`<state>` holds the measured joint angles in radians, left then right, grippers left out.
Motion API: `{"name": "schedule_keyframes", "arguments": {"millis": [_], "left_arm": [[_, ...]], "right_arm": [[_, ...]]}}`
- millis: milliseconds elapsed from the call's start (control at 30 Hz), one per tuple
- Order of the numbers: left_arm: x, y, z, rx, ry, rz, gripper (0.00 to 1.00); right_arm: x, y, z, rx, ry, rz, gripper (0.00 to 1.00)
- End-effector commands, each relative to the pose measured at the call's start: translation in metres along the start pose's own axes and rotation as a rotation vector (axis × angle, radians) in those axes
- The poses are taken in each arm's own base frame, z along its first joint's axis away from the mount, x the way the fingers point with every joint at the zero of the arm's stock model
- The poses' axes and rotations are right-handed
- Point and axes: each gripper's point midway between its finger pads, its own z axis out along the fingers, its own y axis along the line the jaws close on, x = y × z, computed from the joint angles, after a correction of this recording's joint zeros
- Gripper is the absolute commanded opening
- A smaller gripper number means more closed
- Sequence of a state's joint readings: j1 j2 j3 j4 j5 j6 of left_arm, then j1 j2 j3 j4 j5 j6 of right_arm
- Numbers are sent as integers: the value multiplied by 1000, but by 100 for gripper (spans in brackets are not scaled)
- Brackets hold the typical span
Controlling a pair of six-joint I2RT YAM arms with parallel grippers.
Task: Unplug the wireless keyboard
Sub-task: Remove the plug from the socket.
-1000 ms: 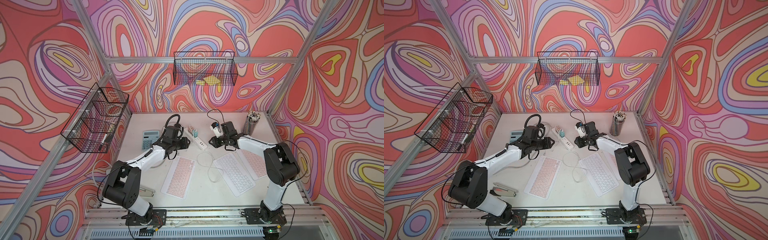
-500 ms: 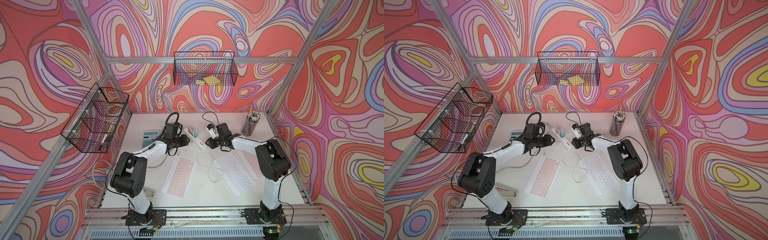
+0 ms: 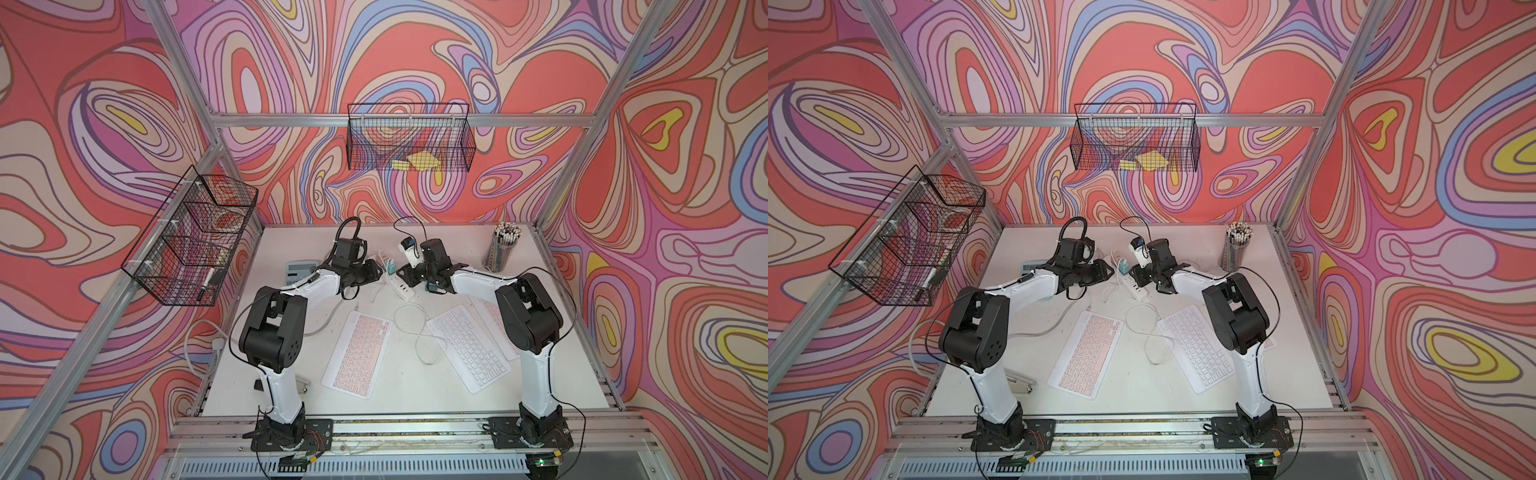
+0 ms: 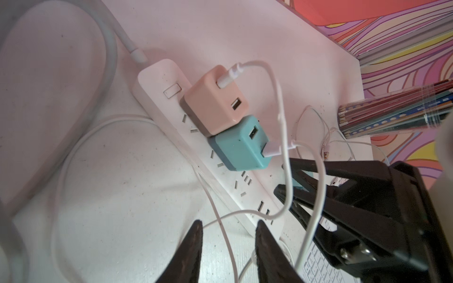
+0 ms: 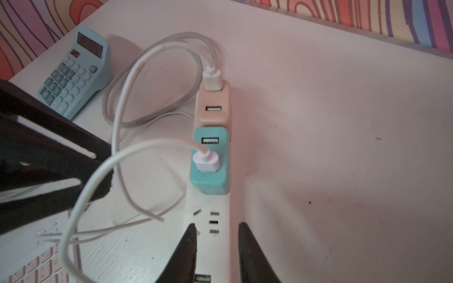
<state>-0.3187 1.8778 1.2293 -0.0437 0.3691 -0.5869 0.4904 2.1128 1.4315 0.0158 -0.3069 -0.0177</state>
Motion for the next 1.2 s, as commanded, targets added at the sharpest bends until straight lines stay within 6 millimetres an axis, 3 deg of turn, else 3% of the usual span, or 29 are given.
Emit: {"name": "schedule_keyframes", "arguments": {"millis": [0, 667, 1167], "left_arm": [[-9, 7, 6, -32, -5, -46, 38], [-1, 22, 48, -22, 38, -165, 41], [9, 41, 65, -47, 30, -258, 42]], "right_arm": [[-1, 4, 12, -35, -1, -7, 32], [-8, 6, 50, -73, -33, 6, 34], [-31, 3, 42, -44, -148, 20, 40]]}}
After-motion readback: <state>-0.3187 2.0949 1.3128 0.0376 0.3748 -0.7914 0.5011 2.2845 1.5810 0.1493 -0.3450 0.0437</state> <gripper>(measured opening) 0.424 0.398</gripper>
